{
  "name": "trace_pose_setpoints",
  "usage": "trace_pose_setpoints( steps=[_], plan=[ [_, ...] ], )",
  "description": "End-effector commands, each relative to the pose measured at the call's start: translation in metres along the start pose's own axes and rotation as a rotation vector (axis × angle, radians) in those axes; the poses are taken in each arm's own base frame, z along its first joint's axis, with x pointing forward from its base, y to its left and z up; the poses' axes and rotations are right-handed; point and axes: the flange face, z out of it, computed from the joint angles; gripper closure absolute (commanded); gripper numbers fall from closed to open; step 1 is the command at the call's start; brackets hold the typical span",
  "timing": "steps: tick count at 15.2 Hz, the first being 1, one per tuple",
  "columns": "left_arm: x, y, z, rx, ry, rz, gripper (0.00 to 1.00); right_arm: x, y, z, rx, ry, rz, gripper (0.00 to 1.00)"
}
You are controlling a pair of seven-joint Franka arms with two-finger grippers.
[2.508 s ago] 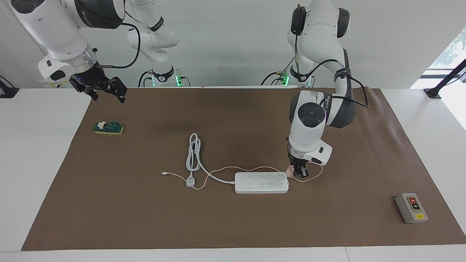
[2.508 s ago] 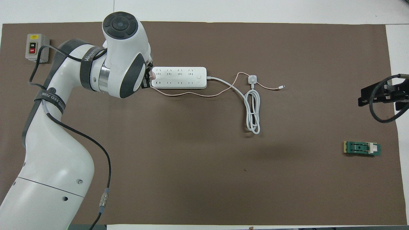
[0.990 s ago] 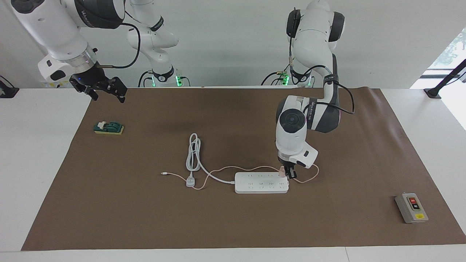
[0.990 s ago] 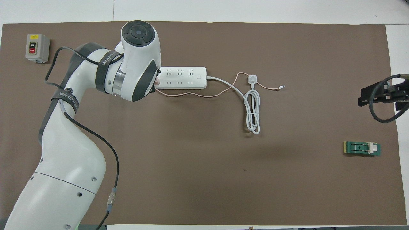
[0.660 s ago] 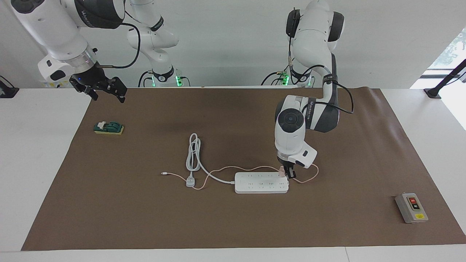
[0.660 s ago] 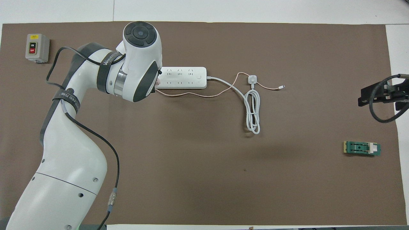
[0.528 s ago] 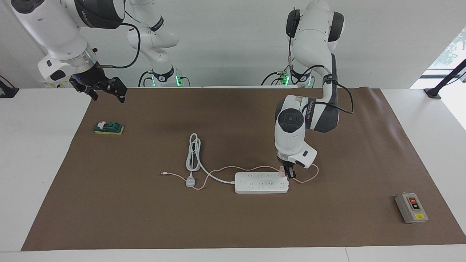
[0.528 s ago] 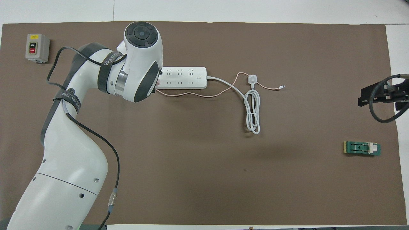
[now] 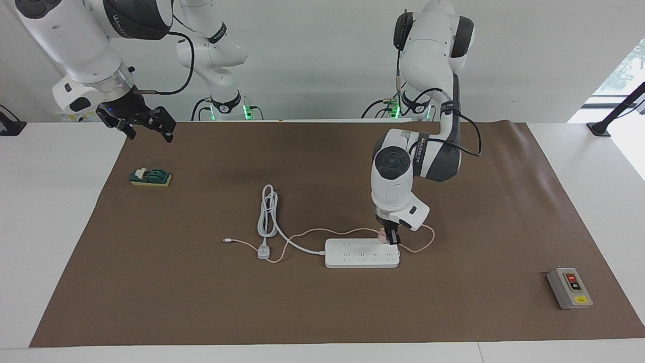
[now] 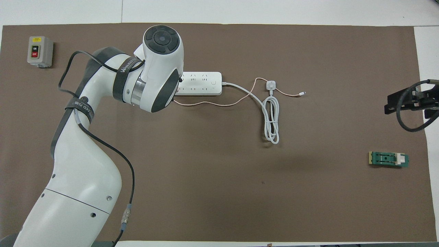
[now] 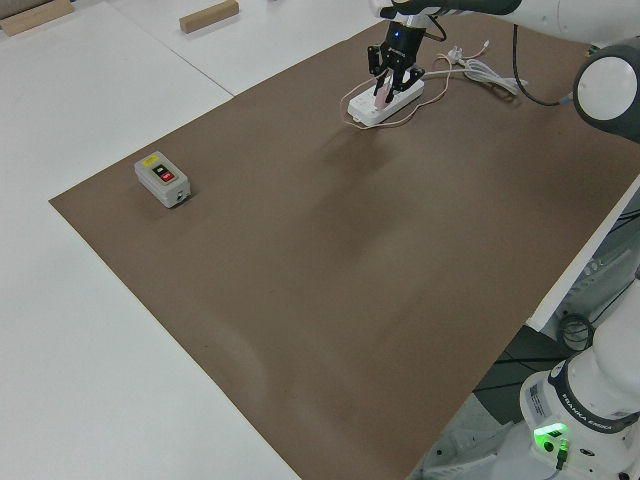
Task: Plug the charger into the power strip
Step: 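Push the charger prongs into the power strip socket with the left gripper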
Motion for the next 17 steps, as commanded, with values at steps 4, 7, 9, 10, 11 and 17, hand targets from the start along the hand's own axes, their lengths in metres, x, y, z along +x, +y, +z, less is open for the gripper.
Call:
trace_pose_setpoints(
  steps=[4,7,9,10,11,17],
  plan=[
    [0.003,0.006,0.005,0.022,0.014,0.026,1.00,-0.005,0.003,0.000,-0.001,-0.007,-0.020,0.00],
    [0.006,0.008,0.008,0.022,0.013,0.027,1.00,-0.005,0.003,0.000,0.001,-0.008,-0.020,0.00],
    [0.008,0.009,0.007,0.020,0.013,0.034,1.00,-0.005,0.003,0.000,-0.001,-0.007,-0.020,0.00],
    [0.009,0.009,0.008,0.021,0.013,0.035,1.00,-0.005,0.003,0.000,0.001,-0.008,-0.020,0.00],
    [0.010,0.010,0.008,0.021,0.013,0.033,1.00,-0.005,0.003,0.000,0.001,-0.008,-0.020,0.00],
    [0.010,0.013,0.020,0.019,0.015,0.030,1.00,-0.005,0.003,0.000,-0.001,-0.007,-0.020,0.00]
  ],
)
